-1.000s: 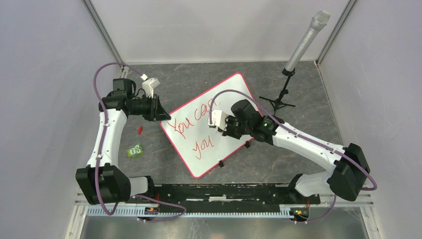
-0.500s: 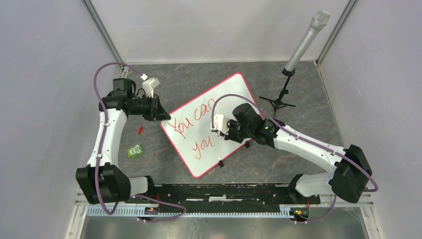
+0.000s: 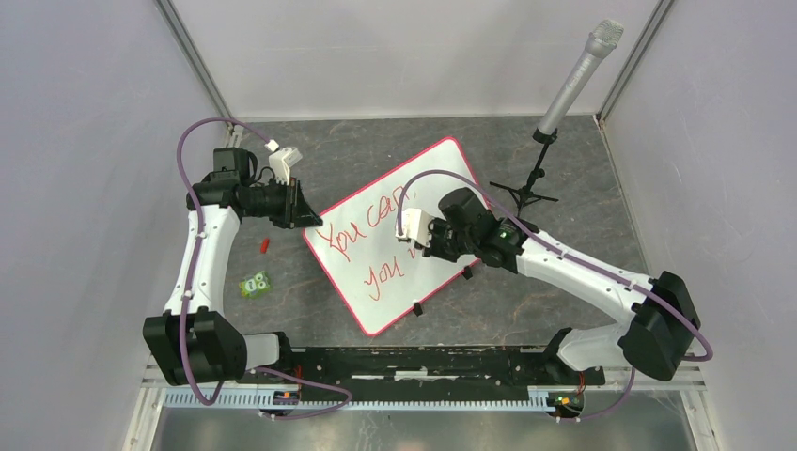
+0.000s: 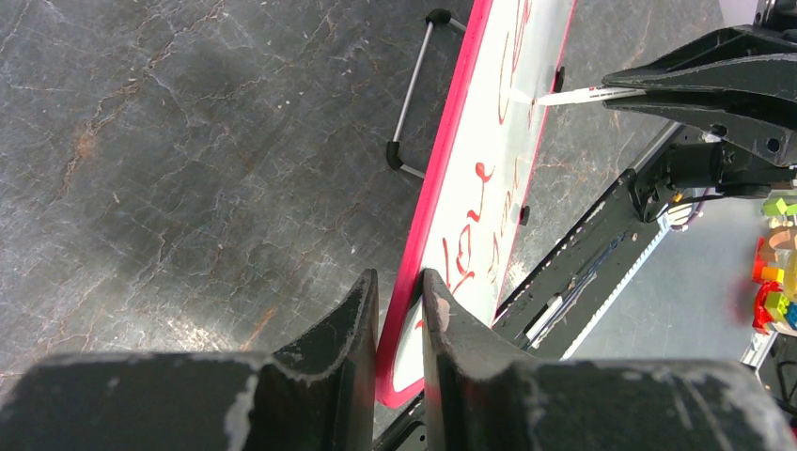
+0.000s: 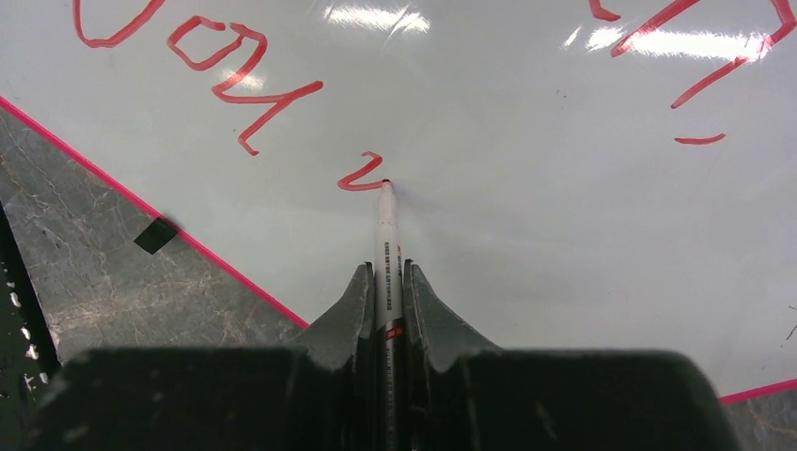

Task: Write a sentence on the whiteboard

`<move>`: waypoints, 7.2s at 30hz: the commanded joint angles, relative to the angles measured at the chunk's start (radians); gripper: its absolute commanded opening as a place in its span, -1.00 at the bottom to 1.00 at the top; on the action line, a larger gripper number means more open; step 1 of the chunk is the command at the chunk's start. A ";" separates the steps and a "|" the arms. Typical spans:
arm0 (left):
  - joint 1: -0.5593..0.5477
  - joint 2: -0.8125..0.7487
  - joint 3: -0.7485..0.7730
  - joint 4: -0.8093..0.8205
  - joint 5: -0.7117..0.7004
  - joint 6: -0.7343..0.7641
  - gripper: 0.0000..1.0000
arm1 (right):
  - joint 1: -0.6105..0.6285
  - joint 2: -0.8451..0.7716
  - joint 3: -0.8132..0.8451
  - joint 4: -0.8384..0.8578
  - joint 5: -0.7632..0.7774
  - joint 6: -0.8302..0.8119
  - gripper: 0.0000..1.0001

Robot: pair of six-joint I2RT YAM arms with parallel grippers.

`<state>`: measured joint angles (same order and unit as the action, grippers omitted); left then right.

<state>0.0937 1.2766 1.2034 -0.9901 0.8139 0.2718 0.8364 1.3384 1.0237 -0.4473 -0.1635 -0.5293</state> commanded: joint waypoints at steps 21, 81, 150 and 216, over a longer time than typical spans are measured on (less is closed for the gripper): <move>-0.014 0.000 0.018 0.003 -0.015 0.026 -0.67 | -0.008 -0.034 -0.067 0.017 0.052 -0.022 -1.00; -0.020 0.011 0.022 0.004 -0.025 0.026 -0.67 | -0.048 0.003 0.012 -0.005 0.091 -0.056 -1.00; -0.022 -0.018 0.015 0.004 -0.022 0.025 -0.67 | -0.053 -0.021 0.081 -0.035 0.087 -0.068 -1.00; -0.022 -0.026 0.012 0.004 -0.028 0.027 -0.66 | -0.071 -0.060 -0.061 0.004 0.109 -0.074 -1.00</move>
<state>0.0826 1.2648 1.2049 -0.9932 0.8024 0.2718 0.7700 1.3098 1.0142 -0.4633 -0.0429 -0.6235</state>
